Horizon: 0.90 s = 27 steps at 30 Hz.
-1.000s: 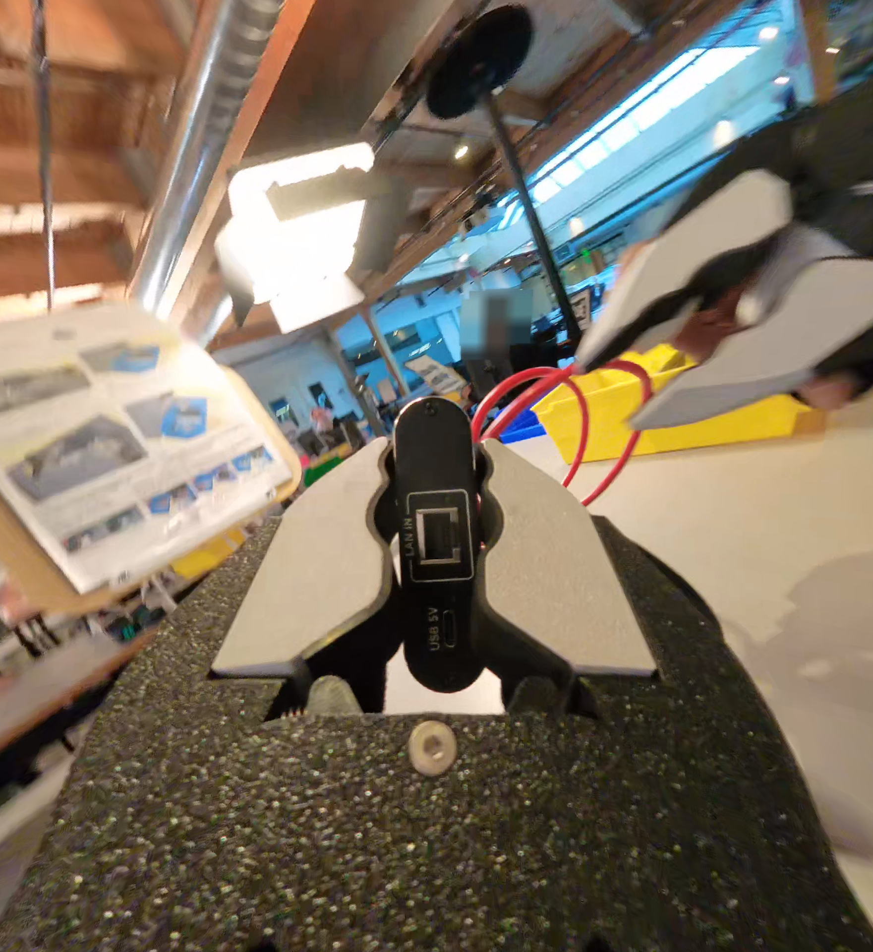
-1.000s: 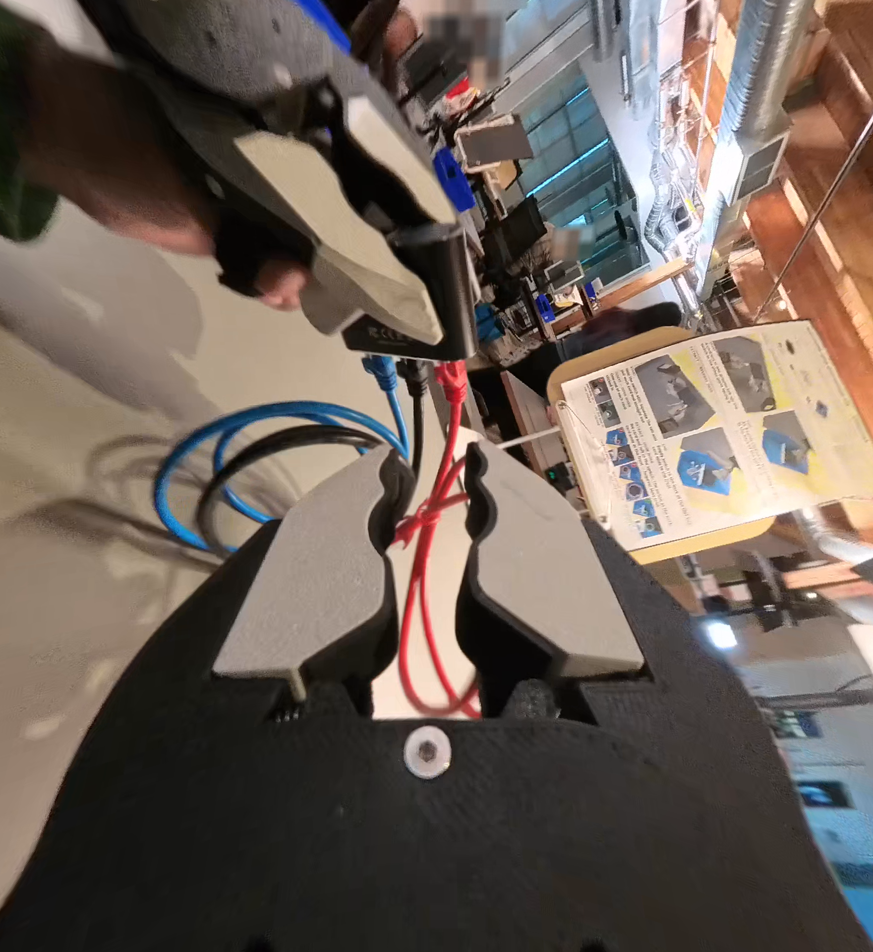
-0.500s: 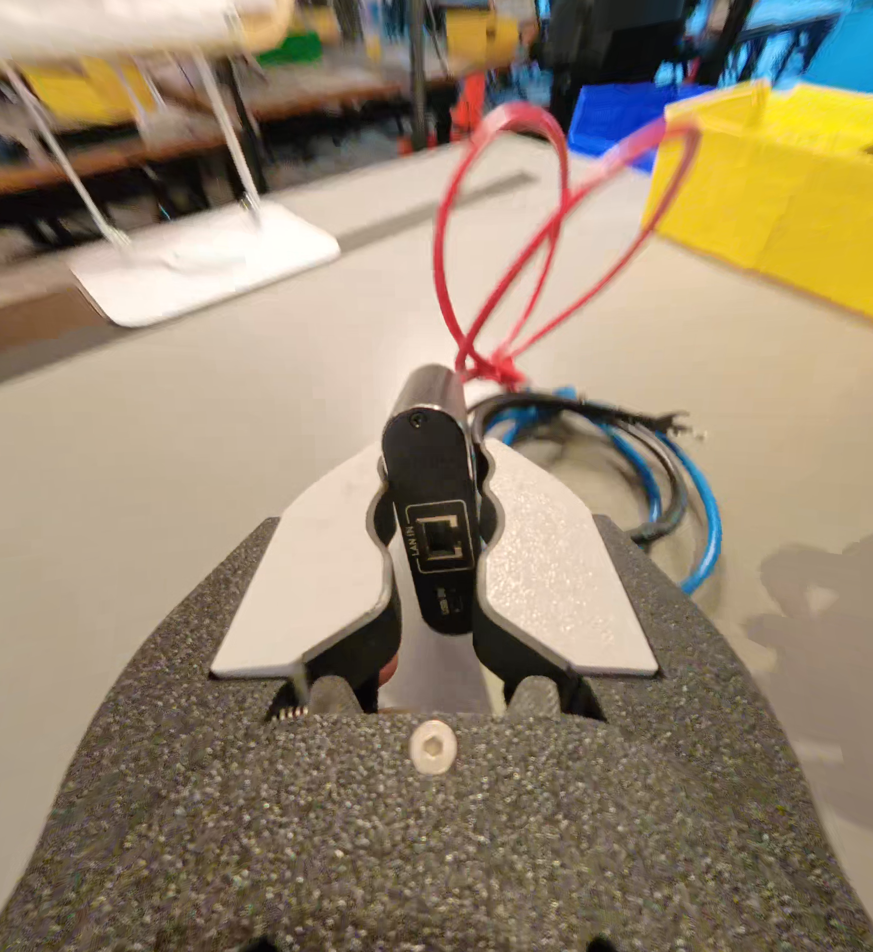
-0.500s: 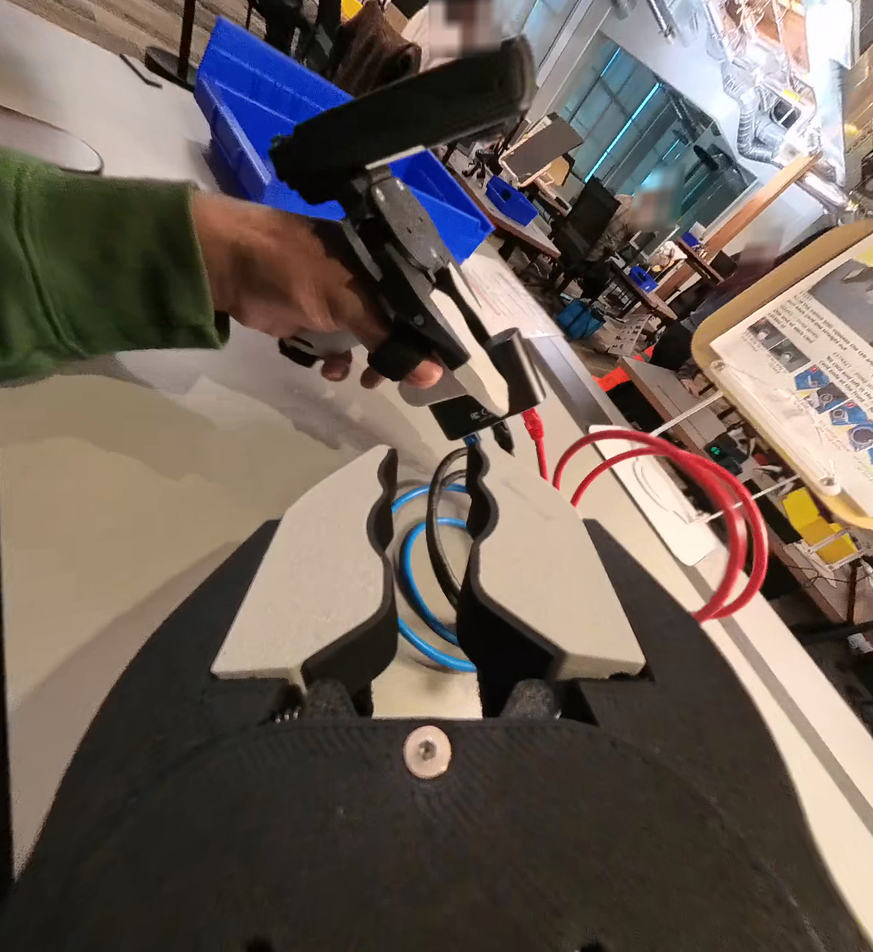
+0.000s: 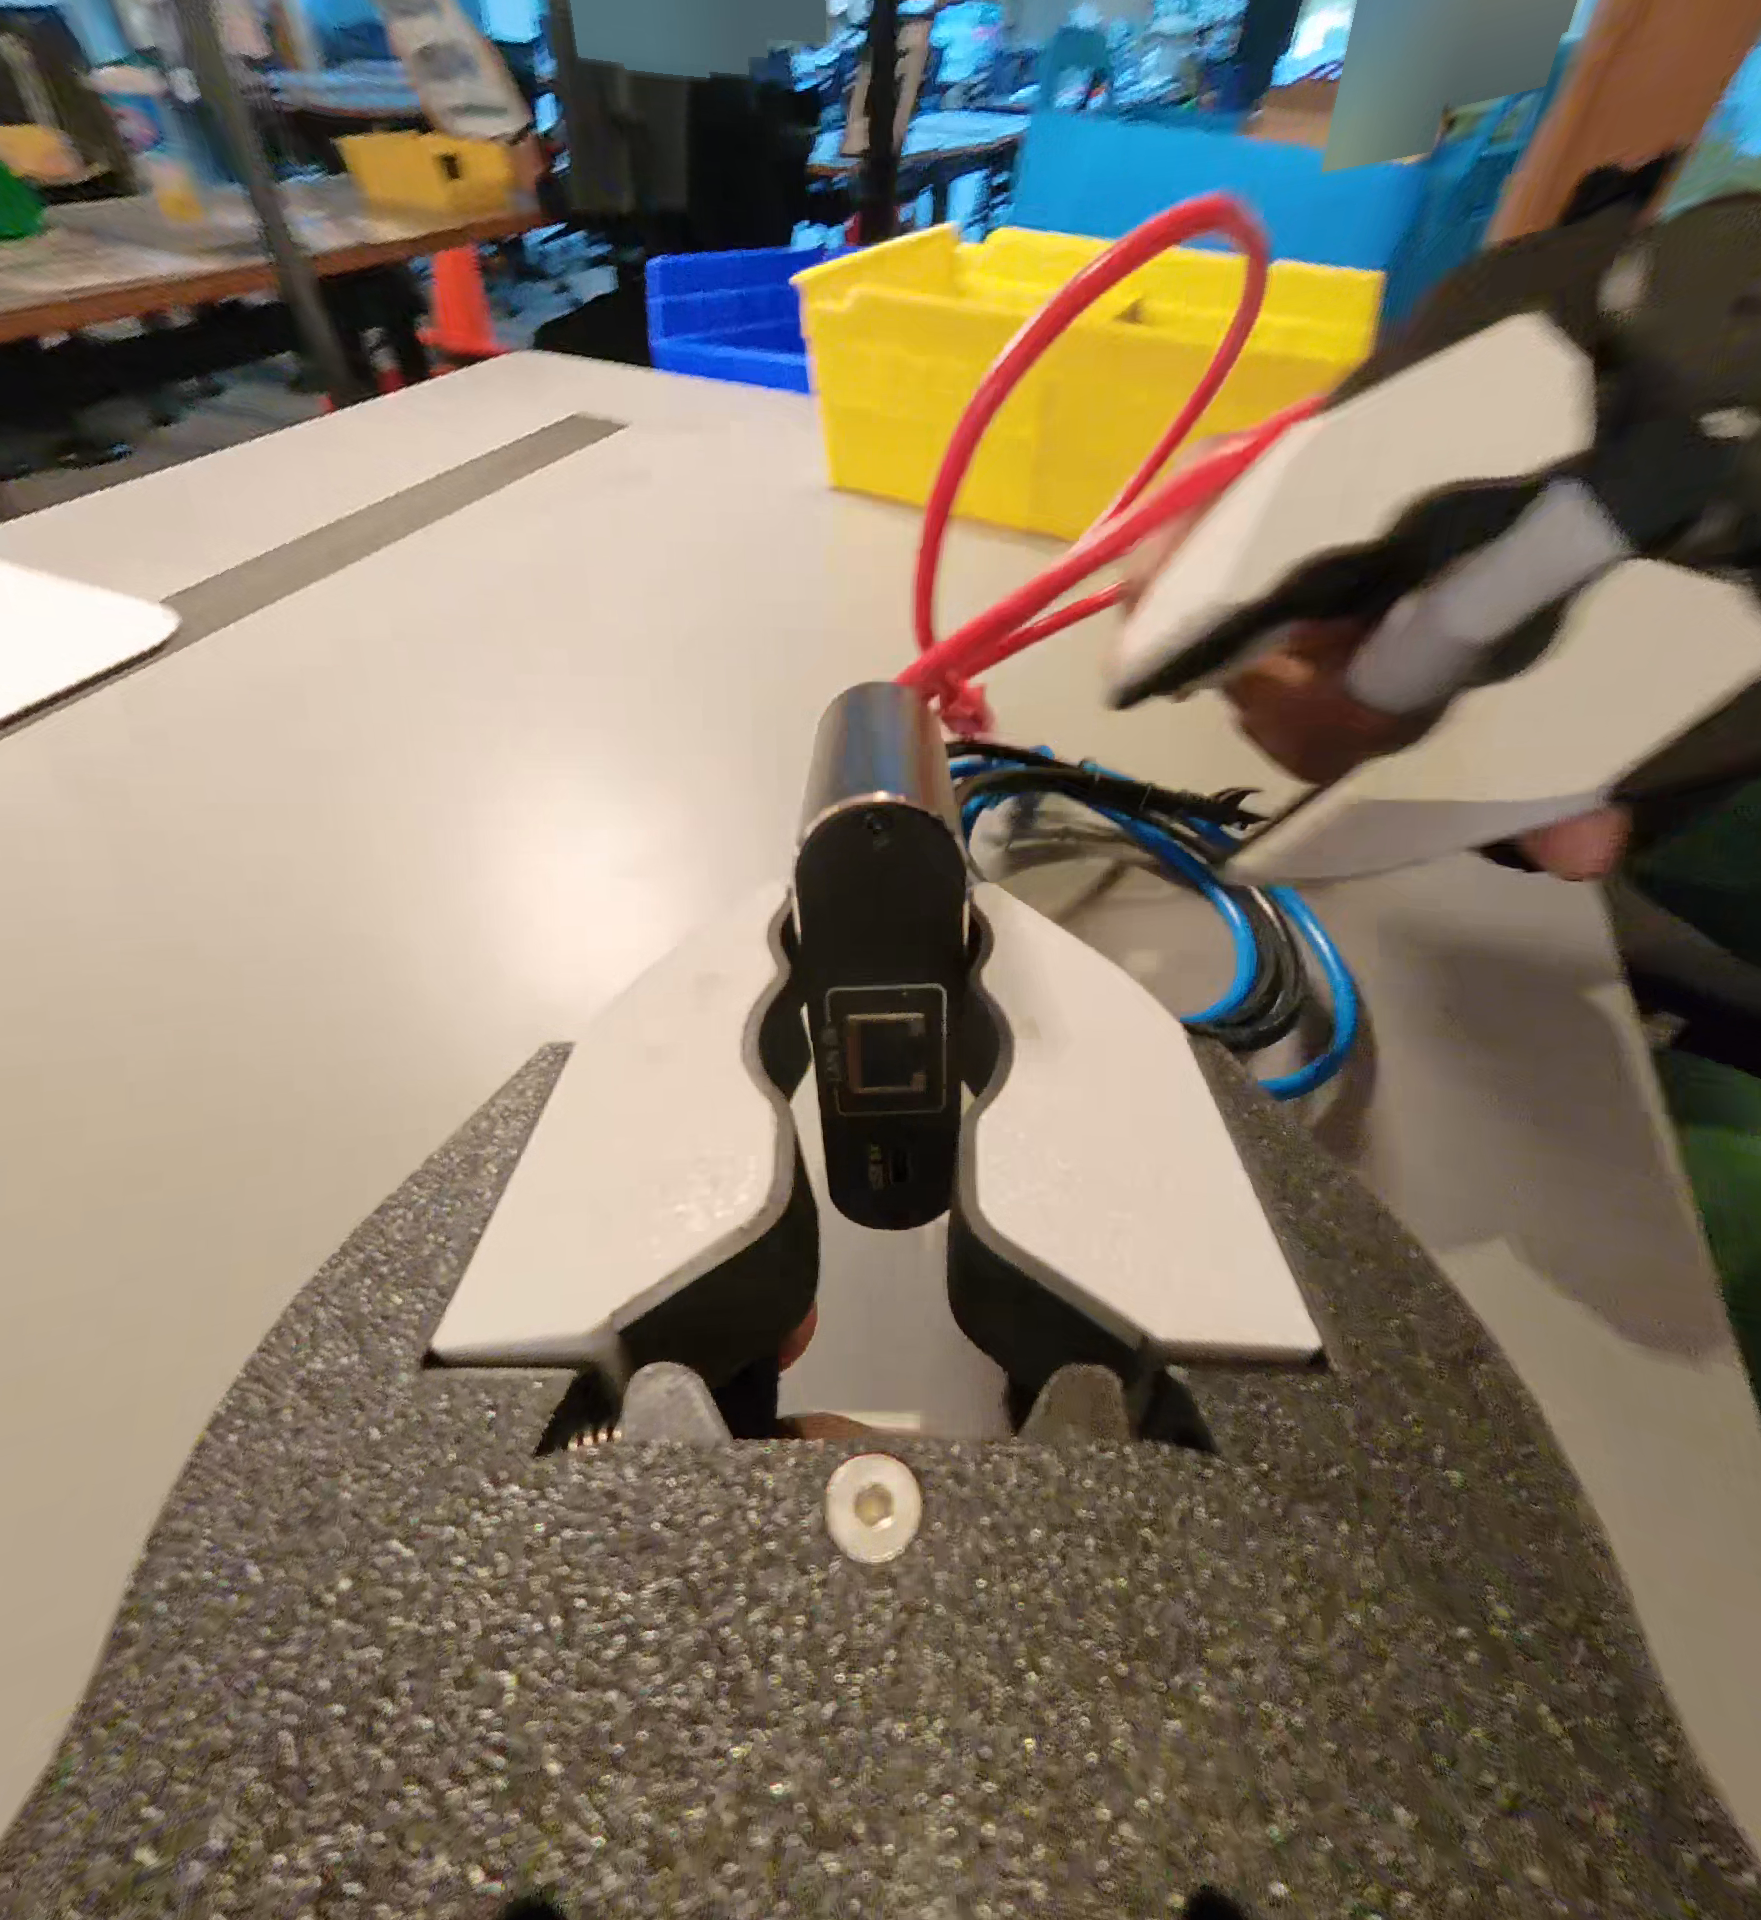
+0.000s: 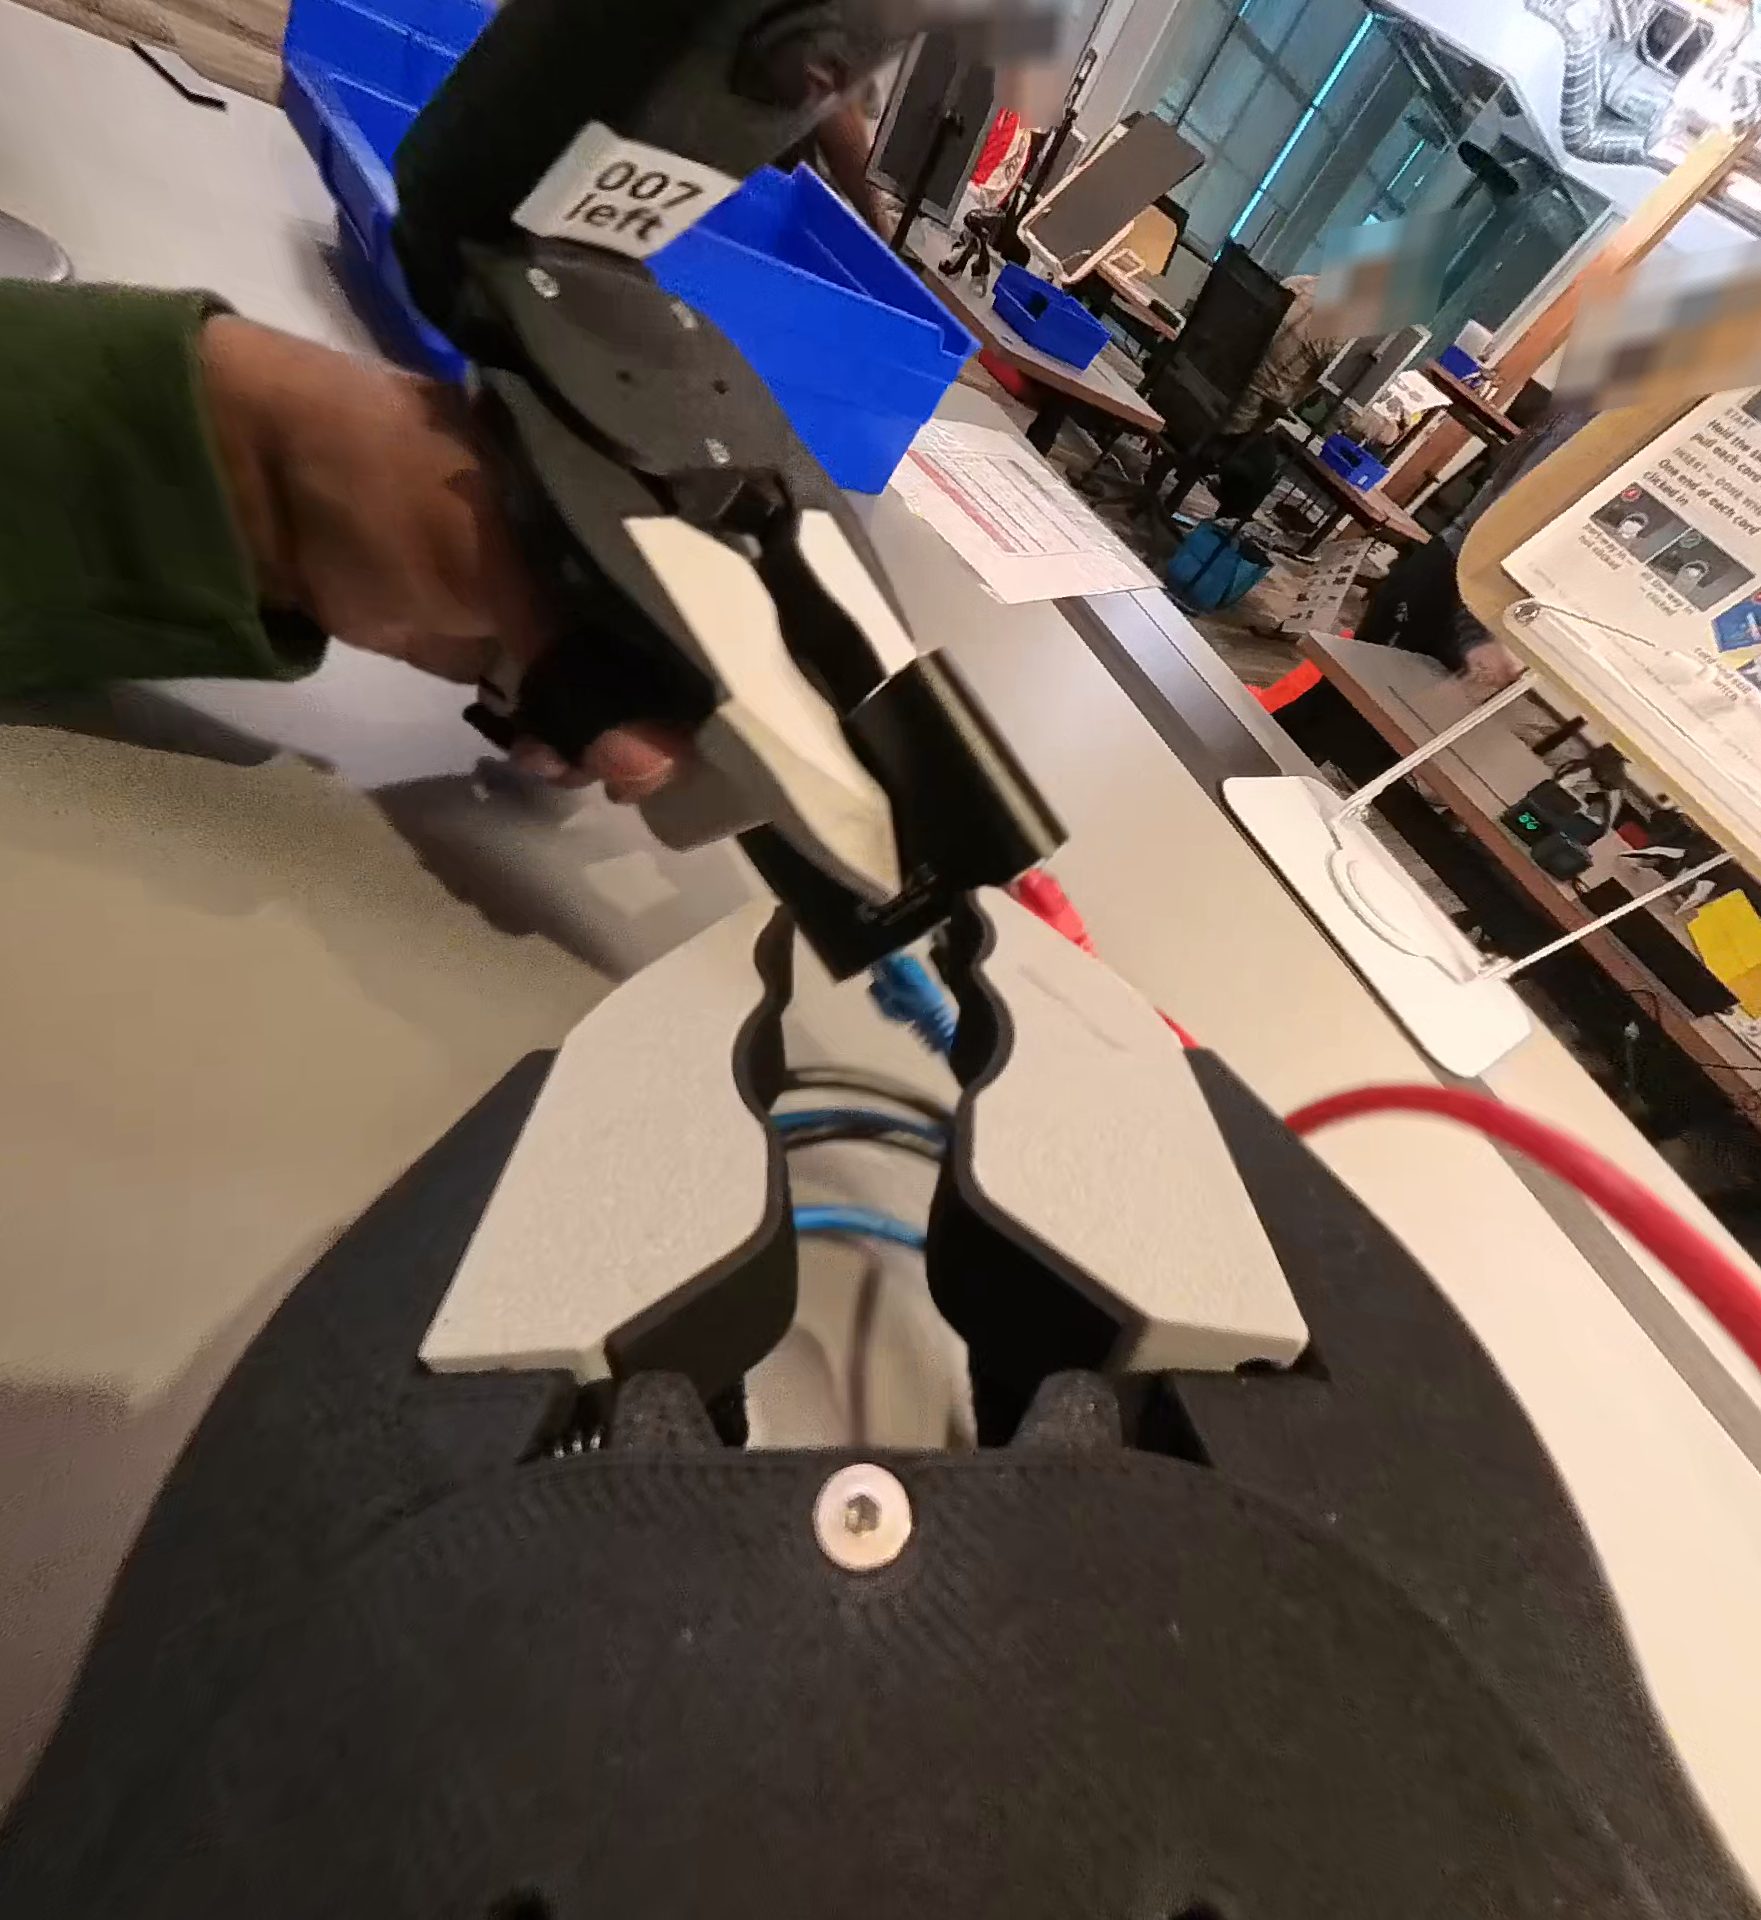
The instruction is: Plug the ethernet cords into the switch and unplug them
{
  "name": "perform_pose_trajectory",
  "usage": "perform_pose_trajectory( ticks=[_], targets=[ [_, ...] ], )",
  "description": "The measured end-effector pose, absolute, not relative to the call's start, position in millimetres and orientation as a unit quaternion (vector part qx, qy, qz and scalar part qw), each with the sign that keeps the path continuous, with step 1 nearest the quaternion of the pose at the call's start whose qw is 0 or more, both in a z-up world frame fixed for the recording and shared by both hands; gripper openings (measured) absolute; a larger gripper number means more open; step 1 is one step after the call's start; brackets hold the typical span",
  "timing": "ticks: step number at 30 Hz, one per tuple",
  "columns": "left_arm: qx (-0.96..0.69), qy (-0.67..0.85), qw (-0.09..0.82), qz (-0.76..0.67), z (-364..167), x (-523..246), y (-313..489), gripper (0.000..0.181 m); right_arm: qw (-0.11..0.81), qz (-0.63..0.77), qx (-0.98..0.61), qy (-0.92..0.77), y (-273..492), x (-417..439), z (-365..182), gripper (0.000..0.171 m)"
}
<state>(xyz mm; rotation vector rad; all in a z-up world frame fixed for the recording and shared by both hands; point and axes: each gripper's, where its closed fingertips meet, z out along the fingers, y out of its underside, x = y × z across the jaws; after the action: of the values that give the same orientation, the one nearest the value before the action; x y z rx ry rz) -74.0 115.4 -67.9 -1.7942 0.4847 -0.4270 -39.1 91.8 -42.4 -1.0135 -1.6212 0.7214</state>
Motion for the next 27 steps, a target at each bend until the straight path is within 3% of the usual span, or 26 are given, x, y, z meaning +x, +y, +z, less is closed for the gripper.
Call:
perform_pose_trajectory(
  ticks=[1,6,16,27],
  targets=[
    [-0.761,0.213,0.580,-0.197,-67.1,-67.8,114.4,0.026,0.524,0.304,-0.423,-0.674,96.1,-41.4,-40.3,0.030],
    [-0.740,0.236,0.584,-0.237,-64.8,-53.3,107.8,0.026,0.530,0.308,-0.437,-0.658,127.7,-45.0,-26.1,0.032],
    [-0.696,0.260,0.615,-0.262,-49.1,-44.9,98.1,0.026,0.434,0.395,-0.397,-0.706,117.3,-32.2,-46.6,0.038],
    [-0.677,0.295,0.627,-0.249,-47.2,-34.9,92.9,0.026,0.420,0.466,-0.393,-0.672,106.9,-26.9,-43.2,0.020]
  ],
)
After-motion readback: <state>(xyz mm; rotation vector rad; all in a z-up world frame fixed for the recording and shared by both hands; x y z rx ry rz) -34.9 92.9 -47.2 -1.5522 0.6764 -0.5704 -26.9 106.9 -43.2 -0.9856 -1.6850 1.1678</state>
